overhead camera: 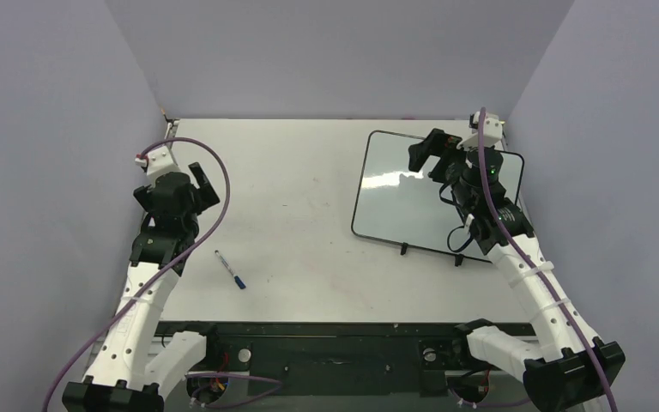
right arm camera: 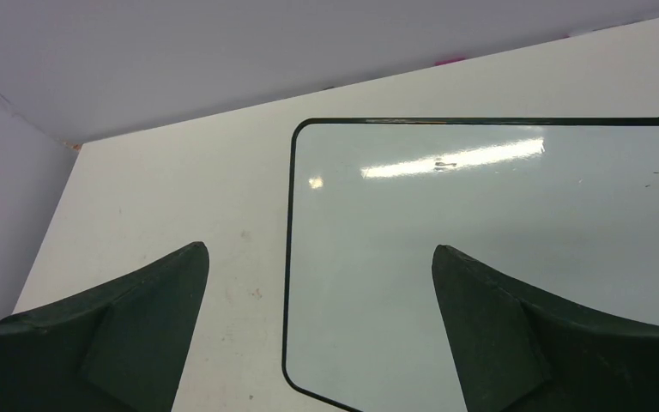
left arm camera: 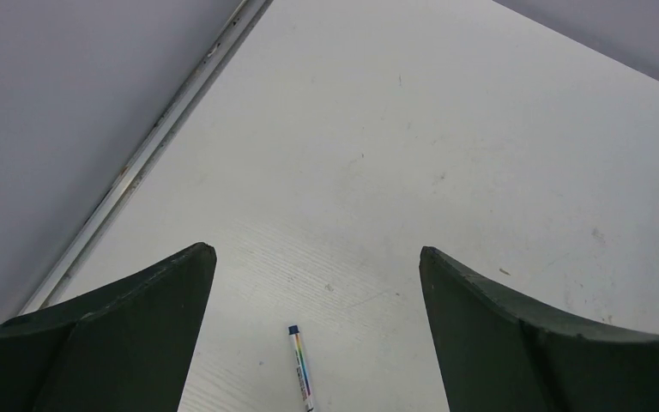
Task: Write a sentence on the whiteboard
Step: Open the whiteboard marker at the center of the board.
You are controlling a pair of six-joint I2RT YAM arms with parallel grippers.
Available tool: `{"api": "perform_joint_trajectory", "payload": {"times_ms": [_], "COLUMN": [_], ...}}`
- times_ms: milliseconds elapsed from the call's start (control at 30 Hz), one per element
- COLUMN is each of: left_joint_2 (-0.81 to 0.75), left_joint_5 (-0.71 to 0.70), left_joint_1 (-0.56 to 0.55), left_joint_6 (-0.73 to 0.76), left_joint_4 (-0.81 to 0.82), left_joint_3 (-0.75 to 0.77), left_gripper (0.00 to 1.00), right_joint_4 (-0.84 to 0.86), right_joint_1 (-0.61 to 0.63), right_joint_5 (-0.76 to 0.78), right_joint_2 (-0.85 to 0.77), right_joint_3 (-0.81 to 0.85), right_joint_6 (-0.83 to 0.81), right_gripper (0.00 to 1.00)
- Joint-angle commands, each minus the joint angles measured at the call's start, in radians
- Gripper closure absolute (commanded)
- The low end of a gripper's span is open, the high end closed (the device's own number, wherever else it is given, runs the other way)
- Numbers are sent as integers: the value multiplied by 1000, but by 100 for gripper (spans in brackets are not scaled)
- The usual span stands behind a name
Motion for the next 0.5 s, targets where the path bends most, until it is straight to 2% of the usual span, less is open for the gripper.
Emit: {"api": "perform_joint_trajectory", "payload": {"times_ms": [0, 300, 467], "left_joint_2": [1, 43, 79], "left_joint_5": [-43, -9, 151], "left_joint_1": [7, 22, 27], "left_joint_6": [-19, -38, -2], "left_joint_4": [14, -3, -5], "left_joint_3": [26, 33, 47], "left_gripper": [13, 13, 18], "right_joint_4": [-10, -182, -234], "right_joint_1": [13, 54, 53], "right_joint_5": [22, 53, 180], "right_joint_2": [4, 29, 18], "right_joint_3": [52, 122, 109], "right_joint_6": [10, -33, -58], "right_gripper": [1, 1, 1]}}
